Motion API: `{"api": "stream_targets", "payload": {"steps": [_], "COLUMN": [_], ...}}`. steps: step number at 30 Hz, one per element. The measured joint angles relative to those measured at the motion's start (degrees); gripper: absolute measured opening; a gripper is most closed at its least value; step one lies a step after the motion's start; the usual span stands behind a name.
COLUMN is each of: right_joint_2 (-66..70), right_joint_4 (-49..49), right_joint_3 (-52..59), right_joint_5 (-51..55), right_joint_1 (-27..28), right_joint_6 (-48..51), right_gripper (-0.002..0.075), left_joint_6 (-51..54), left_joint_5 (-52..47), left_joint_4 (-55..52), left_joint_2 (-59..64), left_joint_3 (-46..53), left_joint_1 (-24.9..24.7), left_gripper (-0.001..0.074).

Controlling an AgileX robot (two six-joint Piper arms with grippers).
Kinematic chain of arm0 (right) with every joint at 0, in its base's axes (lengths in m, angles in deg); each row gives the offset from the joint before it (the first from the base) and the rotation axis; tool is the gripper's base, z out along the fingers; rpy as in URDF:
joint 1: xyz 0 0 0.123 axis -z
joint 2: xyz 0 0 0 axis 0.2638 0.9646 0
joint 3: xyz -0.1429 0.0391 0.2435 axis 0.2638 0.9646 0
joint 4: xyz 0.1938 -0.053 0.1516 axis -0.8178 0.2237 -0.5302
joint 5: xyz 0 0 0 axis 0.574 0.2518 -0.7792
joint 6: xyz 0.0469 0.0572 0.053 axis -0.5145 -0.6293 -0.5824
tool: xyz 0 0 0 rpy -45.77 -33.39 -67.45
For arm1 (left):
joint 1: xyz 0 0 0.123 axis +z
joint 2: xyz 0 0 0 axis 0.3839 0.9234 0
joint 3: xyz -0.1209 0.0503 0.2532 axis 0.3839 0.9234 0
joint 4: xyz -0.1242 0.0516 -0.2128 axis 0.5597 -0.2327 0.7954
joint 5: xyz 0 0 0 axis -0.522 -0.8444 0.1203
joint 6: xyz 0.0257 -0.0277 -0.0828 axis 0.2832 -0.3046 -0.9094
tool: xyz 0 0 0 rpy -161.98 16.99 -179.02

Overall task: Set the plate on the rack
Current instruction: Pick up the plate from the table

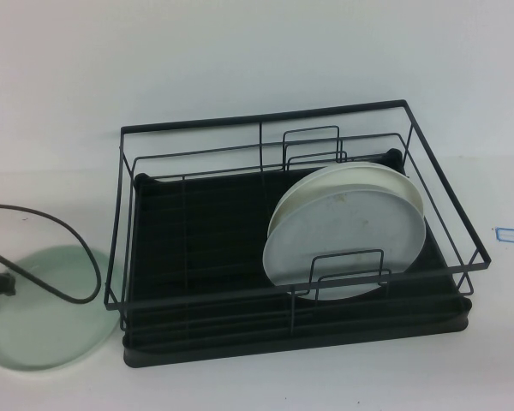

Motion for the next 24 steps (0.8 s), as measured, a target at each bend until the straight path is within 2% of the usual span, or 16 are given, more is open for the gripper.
{"api": "stream_targets", "payload": {"steps": [11, 15, 17, 20, 24], "right_joint_2": [0.0, 0.0, 0.0, 0.0, 0.0], "right_joint_4": [-0.2, -0.2, -0.2, -0.3, -1.8], "right_joint_3": [0.1, 0.1, 0.1, 0.1, 0.1], "right_joint_5": [-0.2, -0.2, -0.4, -1.0, -1.2], "right_joint_1": [0.0, 0.0, 0.0, 0.0, 0.0], "right_joint_6": [0.2, 0.2, 0.2, 0.3, 0.3], "right_gripper": [0.0018, 0.0018, 0.0018, 0.0018, 0.0018], "left_joint_6": [-0.3, -2.4, -2.6, -0.8, -0.4], "left_joint_5": [2.0, 3.8, 4.4, 4.3, 4.3], "left_joint_4": [-0.4, -0.7, -0.5, -0.6, -0.7], "left_joint_2": [7.2, 8.6, 9.3, 9.3, 8.3], "left_joint_3": [-0.2, -0.6, -0.9, -0.9, -0.9], "left_joint_1": [0.0, 0.1, 0.1, 0.2, 0.4], "left_gripper": [0.0318, 0.0297, 0.0244, 0.0098, 0.0049]}}
